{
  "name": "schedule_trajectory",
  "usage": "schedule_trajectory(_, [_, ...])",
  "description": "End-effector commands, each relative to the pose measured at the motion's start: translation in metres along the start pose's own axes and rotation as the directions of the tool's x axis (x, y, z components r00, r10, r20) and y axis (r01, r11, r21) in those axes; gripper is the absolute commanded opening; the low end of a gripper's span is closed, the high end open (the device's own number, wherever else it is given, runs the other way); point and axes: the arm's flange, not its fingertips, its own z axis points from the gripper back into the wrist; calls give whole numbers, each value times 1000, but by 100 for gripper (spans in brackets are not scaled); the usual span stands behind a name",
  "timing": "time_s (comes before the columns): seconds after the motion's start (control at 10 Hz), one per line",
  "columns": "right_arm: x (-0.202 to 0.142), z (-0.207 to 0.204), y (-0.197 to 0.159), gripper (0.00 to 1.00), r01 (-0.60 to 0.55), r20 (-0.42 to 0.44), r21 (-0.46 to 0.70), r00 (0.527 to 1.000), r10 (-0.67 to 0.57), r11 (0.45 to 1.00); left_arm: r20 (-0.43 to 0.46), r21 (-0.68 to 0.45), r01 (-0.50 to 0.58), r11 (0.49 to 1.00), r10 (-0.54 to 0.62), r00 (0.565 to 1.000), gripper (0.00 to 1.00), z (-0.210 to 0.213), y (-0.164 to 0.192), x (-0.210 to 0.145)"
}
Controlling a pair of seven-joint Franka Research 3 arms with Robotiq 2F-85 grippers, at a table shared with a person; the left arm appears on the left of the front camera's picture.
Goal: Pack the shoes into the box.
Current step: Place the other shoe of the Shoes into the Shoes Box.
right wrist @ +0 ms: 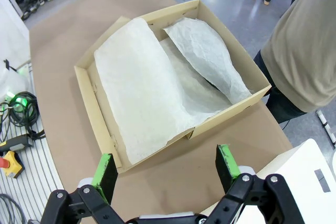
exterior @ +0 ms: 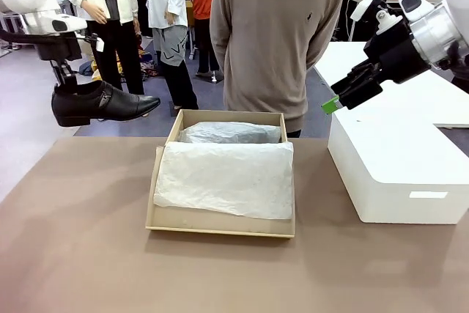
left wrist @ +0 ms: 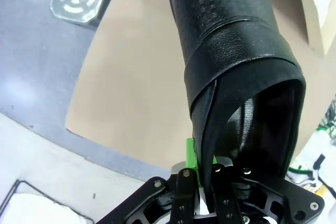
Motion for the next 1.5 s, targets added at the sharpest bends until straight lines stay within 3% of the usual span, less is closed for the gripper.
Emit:
schedule_trajectory(0.0, [1, -1, -2, 100, -8, 25, 12, 1000, 8, 1000, -4, 12, -11, 1000, 11, 1000, 0, 8, -8, 0])
schedule_trajectory(0.7, [1, -1, -2, 100, -8, 25, 12, 1000, 8, 1000, -5, -7, -11, 1000, 11, 1000, 0, -5, 1, 2])
schedule_trajectory(0.8, [1, -1, -2, 100, -8, 25, 12, 1000, 8, 1000, 11, 23, -149, 989, 148, 989, 0, 2, -10, 7])
schedule_trajectory(1.0, [1, -1, -2, 100, -8, 25, 12, 1000, 8, 1000, 30, 56, -376, 925, 375, 927, 0, 15, -31, 24])
schedule_trajectory(1.1, [1, -1, -2, 100, -8, 25, 12, 1000, 8, 1000, 52, 25, -493, 870, 491, 870, 0, 23, -42, 37])
schedule_trajectory(1.4, [1, -1, -2, 100, -8, 25, 12, 1000, 8, 1000, 97, -41, -689, 723, 690, 718, 0, 33, -68, 69])
